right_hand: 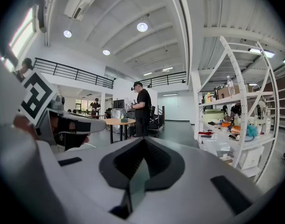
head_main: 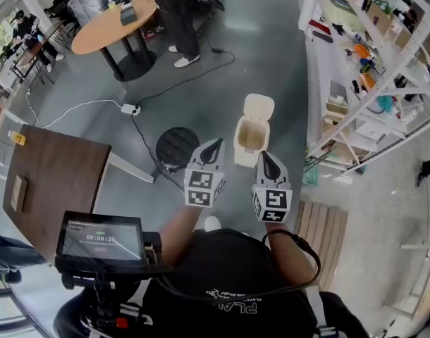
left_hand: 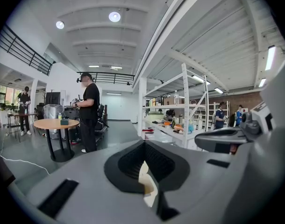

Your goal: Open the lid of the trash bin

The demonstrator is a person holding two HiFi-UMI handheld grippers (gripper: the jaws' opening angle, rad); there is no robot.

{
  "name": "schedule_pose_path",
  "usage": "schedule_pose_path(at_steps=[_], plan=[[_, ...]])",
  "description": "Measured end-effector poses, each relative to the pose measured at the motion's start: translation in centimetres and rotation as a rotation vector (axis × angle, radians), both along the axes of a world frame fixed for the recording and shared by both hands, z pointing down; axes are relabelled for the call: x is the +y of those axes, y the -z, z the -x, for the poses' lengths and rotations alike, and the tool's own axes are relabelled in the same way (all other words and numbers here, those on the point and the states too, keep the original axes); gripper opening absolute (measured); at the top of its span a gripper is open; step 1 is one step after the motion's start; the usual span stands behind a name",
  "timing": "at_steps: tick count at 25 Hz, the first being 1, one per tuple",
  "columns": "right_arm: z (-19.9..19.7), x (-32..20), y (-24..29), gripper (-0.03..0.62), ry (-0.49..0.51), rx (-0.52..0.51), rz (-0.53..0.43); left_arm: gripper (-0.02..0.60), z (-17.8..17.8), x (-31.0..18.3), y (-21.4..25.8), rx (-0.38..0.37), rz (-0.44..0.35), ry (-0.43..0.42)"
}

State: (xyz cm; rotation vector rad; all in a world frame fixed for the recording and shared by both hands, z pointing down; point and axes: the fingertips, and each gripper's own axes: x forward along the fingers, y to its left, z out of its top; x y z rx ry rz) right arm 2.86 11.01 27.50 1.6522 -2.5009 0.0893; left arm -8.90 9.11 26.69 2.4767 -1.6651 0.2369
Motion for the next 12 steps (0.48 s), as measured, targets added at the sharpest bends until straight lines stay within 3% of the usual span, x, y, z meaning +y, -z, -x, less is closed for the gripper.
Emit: schedule_pose_path(at_steps=[12], plan=[[0.9, -1.5, -1.0, 0.0, -0.01, 0.011, 0.017, -0.003, 0.4, -1.4, -0.9, 0.004, 0.012, -0.017]])
